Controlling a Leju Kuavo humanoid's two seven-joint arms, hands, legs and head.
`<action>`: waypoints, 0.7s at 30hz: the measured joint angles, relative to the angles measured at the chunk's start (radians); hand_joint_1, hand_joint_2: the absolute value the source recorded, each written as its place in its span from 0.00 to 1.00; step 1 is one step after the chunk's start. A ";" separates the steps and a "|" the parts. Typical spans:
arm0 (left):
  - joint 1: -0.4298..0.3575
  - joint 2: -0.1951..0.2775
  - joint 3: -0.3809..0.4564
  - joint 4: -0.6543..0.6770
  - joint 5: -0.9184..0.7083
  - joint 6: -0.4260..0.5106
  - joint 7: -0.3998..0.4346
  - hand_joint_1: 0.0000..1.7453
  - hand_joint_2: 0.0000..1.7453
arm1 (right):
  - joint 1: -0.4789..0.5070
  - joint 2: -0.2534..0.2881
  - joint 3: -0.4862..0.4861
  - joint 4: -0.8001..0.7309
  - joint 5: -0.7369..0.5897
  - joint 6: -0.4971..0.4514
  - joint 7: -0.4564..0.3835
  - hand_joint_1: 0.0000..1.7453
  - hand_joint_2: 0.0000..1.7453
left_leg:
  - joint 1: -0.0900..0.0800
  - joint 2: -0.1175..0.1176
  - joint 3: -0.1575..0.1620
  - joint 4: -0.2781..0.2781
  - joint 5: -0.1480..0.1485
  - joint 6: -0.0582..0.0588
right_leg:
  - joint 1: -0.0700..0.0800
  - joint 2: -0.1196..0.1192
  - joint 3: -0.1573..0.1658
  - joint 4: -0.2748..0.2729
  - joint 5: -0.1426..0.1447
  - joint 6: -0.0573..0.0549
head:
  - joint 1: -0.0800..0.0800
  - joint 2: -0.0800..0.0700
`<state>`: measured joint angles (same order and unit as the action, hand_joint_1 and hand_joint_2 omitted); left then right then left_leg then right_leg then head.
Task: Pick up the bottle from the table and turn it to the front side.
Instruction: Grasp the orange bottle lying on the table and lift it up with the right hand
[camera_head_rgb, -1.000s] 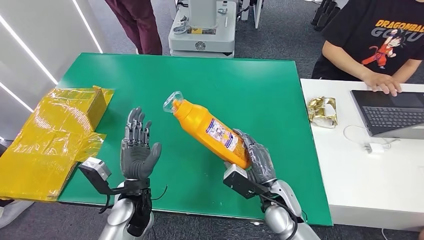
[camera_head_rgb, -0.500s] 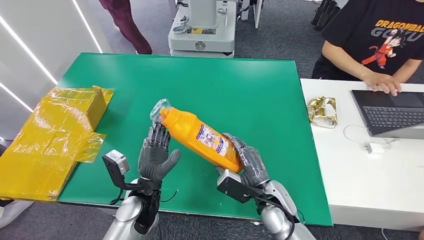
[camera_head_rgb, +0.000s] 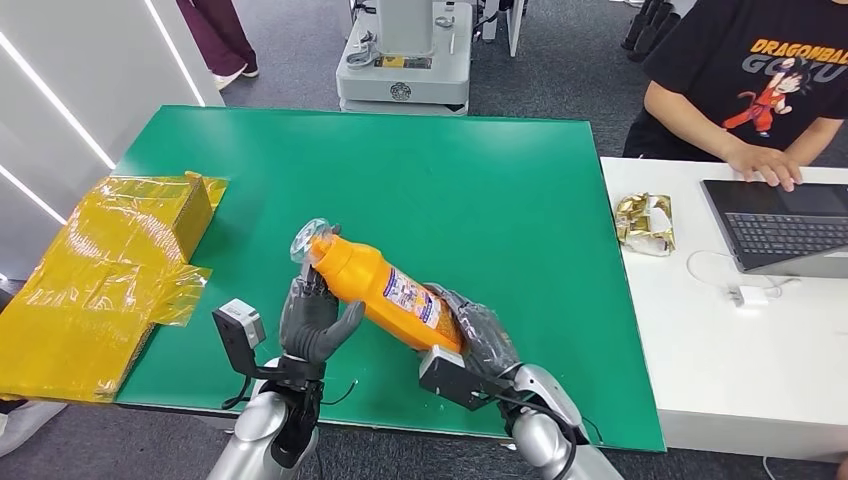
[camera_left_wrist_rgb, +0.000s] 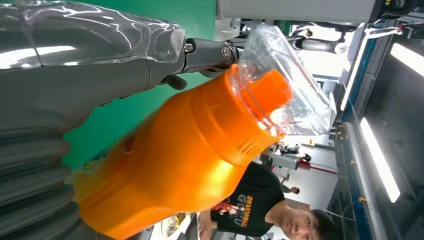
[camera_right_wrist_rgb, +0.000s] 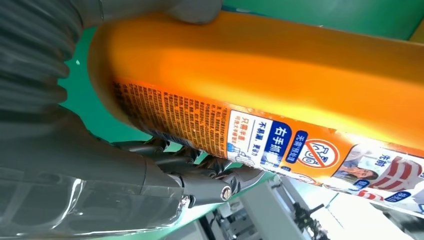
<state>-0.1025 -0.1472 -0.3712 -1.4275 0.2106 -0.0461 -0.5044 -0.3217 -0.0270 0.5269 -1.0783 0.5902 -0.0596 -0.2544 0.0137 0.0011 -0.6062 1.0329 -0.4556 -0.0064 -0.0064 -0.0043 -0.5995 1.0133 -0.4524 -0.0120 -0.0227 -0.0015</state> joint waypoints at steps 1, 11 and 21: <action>0.000 0.000 0.000 0.001 -0.001 0.001 0.001 0.00 1.00 | 0.000 0.000 0.004 0.003 0.002 0.007 0.001 1.00 1.00 | 0.000 0.000 0.000 0.000 0.000 0.000 | 0.000 0.000 0.000 0.000 0.000 0.000 | 0.000 0.000; -0.001 0.000 0.001 0.003 0.000 0.005 0.002 0.00 1.00 | -0.036 0.006 0.050 0.064 0.028 0.071 -0.016 1.00 1.00 | 0.000 0.000 0.000 0.000 0.000 0.000 | 0.000 0.000 0.000 0.000 0.000 0.000 | 0.000 0.000; -0.004 -0.002 0.002 0.007 0.001 0.009 0.004 0.80 1.00 | -0.043 0.008 0.066 0.083 0.032 0.073 -0.029 1.00 1.00 | 0.000 0.000 0.000 0.000 0.000 0.000 | 0.000 0.000 0.000 0.000 0.000 0.000 | 0.000 0.000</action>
<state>-0.1066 -0.1496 -0.3693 -1.4204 0.2119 -0.0367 -0.5009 -0.3649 -0.0195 0.5926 -0.9956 0.6220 0.0133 -0.2831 0.0137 0.0010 -0.6062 1.0328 -0.4555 -0.0064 -0.0064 -0.0043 -0.5995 1.0134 -0.4524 -0.0120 -0.0228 -0.0015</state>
